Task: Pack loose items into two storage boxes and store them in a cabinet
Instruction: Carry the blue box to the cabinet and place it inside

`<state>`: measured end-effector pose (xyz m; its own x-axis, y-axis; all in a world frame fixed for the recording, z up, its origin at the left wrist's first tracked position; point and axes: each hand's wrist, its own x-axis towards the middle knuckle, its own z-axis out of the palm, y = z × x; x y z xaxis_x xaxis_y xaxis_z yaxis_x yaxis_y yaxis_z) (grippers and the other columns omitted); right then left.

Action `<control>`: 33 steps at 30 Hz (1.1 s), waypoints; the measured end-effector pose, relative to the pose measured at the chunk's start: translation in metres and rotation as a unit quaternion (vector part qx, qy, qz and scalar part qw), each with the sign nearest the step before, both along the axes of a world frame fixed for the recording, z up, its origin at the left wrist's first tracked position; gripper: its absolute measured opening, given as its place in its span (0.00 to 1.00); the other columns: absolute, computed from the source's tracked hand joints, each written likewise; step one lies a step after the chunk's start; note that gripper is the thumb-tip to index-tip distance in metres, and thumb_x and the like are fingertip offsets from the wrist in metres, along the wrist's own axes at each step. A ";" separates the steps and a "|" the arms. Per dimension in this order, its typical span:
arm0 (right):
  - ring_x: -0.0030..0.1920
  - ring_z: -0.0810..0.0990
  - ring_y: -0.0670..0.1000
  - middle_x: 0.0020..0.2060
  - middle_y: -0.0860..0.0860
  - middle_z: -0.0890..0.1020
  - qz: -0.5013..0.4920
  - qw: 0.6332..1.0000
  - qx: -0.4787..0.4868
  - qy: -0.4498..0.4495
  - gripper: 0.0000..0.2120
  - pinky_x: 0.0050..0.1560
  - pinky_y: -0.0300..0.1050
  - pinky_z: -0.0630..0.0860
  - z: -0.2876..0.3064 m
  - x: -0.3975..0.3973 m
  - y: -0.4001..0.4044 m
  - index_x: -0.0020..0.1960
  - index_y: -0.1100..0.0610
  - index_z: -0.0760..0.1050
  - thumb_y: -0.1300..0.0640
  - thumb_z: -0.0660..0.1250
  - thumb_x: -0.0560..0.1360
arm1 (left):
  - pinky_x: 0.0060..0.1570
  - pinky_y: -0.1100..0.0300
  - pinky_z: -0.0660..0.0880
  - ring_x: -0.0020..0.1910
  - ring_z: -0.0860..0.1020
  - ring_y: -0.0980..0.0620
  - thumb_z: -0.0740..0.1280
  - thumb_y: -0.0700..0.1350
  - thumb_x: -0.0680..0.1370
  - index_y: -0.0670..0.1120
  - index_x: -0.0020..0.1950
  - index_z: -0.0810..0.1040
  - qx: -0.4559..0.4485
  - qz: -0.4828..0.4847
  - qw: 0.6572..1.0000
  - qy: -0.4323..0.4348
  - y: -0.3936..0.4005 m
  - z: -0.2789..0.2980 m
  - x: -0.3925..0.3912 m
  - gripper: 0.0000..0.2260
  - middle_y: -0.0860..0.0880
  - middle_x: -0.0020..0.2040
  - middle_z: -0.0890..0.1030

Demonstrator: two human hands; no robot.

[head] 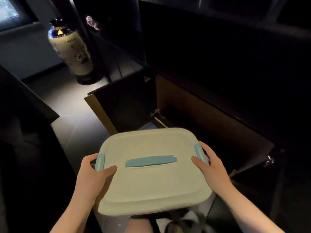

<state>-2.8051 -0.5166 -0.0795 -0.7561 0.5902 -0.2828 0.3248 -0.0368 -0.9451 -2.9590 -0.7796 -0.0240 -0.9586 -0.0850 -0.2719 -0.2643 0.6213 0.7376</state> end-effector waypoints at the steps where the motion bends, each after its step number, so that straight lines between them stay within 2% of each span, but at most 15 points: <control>1: 0.56 0.79 0.44 0.57 0.42 0.80 -0.012 1.000 -0.001 -0.005 0.23 0.53 0.41 0.74 -0.004 -0.008 0.000 0.67 0.40 0.68 0.55 0.69 0.75 | 0.43 0.55 0.71 0.47 0.72 0.50 0.76 0.42 0.69 0.48 0.64 0.67 -0.005 -0.007 1.000 -0.006 0.005 -0.004 -0.016 0.28 0.49 0.51 0.72; 4: 0.58 0.78 0.45 0.58 0.41 0.79 -0.043 0.998 0.016 -0.039 0.24 0.59 0.47 0.73 -0.020 -0.038 0.002 0.68 0.40 0.67 0.53 0.69 0.75 | 0.45 0.54 0.72 0.47 0.72 0.51 0.76 0.42 0.68 0.49 0.62 0.67 -0.017 -0.048 0.998 -0.029 0.019 -0.019 -0.068 0.27 0.49 0.52 0.73; 8: 0.57 0.76 0.44 0.59 0.41 0.77 -0.123 0.991 0.021 -0.055 0.25 0.56 0.42 0.68 -0.034 -0.079 -0.004 0.69 0.43 0.67 0.53 0.70 0.75 | 0.41 0.60 0.71 0.45 0.72 0.55 0.75 0.45 0.70 0.50 0.61 0.65 -0.025 -0.148 0.987 -0.059 0.037 -0.045 -0.142 0.25 0.52 0.52 0.72; 10: 0.56 0.76 0.42 0.58 0.39 0.78 -0.138 0.988 0.024 -0.063 0.26 0.55 0.42 0.68 -0.042 -0.101 -0.003 0.67 0.41 0.67 0.47 0.69 0.71 | 0.36 0.63 0.70 0.43 0.72 0.57 0.74 0.46 0.71 0.51 0.62 0.64 -0.031 -0.195 0.978 -0.060 0.048 -0.055 -0.175 0.25 0.54 0.52 0.71; 12: 0.59 0.76 0.40 0.59 0.39 0.78 -0.142 0.987 0.016 -0.075 0.25 0.59 0.44 0.71 -0.055 -0.119 -0.001 0.66 0.40 0.68 0.45 0.67 0.70 | 0.40 0.61 0.72 0.46 0.73 0.55 0.74 0.46 0.71 0.52 0.64 0.64 -0.033 -0.241 0.968 -0.055 0.063 -0.067 -0.204 0.26 0.54 0.53 0.71; 14: 0.63 0.76 0.44 0.64 0.43 0.77 -0.176 0.983 -0.037 -0.044 0.26 0.65 0.46 0.71 -0.073 -0.132 0.000 0.71 0.45 0.67 0.51 0.68 0.74 | 0.46 0.56 0.75 0.49 0.74 0.52 0.73 0.46 0.72 0.52 0.66 0.64 -0.037 -0.278 0.958 -0.059 0.080 -0.081 -0.228 0.27 0.54 0.55 0.71; 17: 0.52 0.81 0.40 0.58 0.48 0.81 -0.227 0.970 -0.084 0.004 0.22 0.51 0.31 0.76 -0.091 -0.151 0.007 0.69 0.54 0.69 0.68 0.63 0.77 | 0.54 0.48 0.76 0.53 0.74 0.49 0.73 0.45 0.72 0.52 0.69 0.64 -0.045 -0.311 0.946 -0.085 0.112 -0.106 -0.256 0.30 0.51 0.58 0.73; 19: 0.46 0.82 0.38 0.48 0.42 0.84 -0.235 0.968 -0.086 0.001 0.22 0.42 0.29 0.75 -0.105 -0.161 0.014 0.62 0.46 0.72 0.67 0.67 0.76 | 0.55 0.46 0.76 0.55 0.75 0.48 0.74 0.46 0.71 0.52 0.70 0.64 -0.057 -0.326 0.938 -0.103 0.133 -0.128 -0.272 0.31 0.50 0.60 0.74; 21: 0.46 0.82 0.40 0.46 0.38 0.82 -0.247 0.967 -0.059 -0.034 0.25 0.40 0.32 0.77 -0.126 -0.165 0.022 0.57 0.36 0.72 0.59 0.75 0.70 | 0.55 0.45 0.77 0.55 0.77 0.47 0.75 0.46 0.71 0.52 0.70 0.64 -0.062 -0.332 0.934 -0.119 0.152 -0.147 -0.281 0.32 0.49 0.60 0.76; 24: 0.51 0.80 0.41 0.49 0.35 0.80 -0.248 0.964 -0.071 -0.068 0.36 0.45 0.36 0.79 -0.158 -0.175 0.042 0.60 0.33 0.68 0.48 0.82 0.59 | 0.54 0.46 0.78 0.52 0.78 0.47 0.75 0.44 0.70 0.52 0.70 0.66 -0.056 -0.345 0.928 -0.131 0.181 -0.182 -0.296 0.31 0.50 0.57 0.77; 26: 0.58 0.78 0.46 0.55 0.41 0.79 -0.248 0.961 -0.106 -0.067 0.45 0.55 0.47 0.79 -0.183 -0.179 0.055 0.67 0.39 0.66 0.48 0.84 0.54 | 0.55 0.46 0.77 0.53 0.78 0.46 0.75 0.43 0.70 0.52 0.70 0.66 -0.047 -0.351 0.923 -0.151 0.198 -0.208 -0.309 0.31 0.49 0.56 0.77; 27: 0.61 0.76 0.49 0.58 0.46 0.78 -0.248 0.958 -0.129 -0.058 0.47 0.57 0.50 0.78 -0.196 -0.181 0.062 0.69 0.43 0.66 0.53 0.85 0.54 | 0.56 0.47 0.77 0.53 0.78 0.46 0.75 0.43 0.70 0.53 0.70 0.66 -0.040 -0.347 0.923 -0.164 0.207 -0.223 -0.314 0.31 0.48 0.56 0.77; 29: 0.62 0.76 0.48 0.59 0.46 0.78 -0.247 0.957 -0.140 -0.059 0.47 0.57 0.47 0.78 -0.219 -0.188 0.078 0.69 0.47 0.67 0.60 0.84 0.56 | 0.54 0.49 0.77 0.51 0.78 0.46 0.76 0.43 0.69 0.54 0.67 0.67 -0.027 -0.344 0.920 -0.183 0.224 -0.255 -0.324 0.31 0.49 0.52 0.78; 31: 0.61 0.76 0.45 0.59 0.41 0.78 -0.263 0.952 -0.130 -0.083 0.48 0.58 0.47 0.77 -0.246 -0.200 0.091 0.69 0.42 0.67 0.55 0.85 0.54 | 0.52 0.49 0.77 0.48 0.79 0.45 0.77 0.41 0.68 0.55 0.62 0.70 -0.019 -0.353 0.915 -0.195 0.243 -0.291 -0.336 0.27 0.49 0.48 0.79; 33: 0.64 0.74 0.48 0.61 0.40 0.76 -0.291 0.940 -0.134 -0.117 0.52 0.64 0.51 0.72 -0.275 -0.213 0.104 0.70 0.40 0.64 0.50 0.85 0.52 | 0.49 0.51 0.79 0.46 0.80 0.43 0.75 0.34 0.69 0.53 0.55 0.72 0.013 -0.364 0.904 -0.225 0.265 -0.330 -0.349 0.23 0.48 0.45 0.79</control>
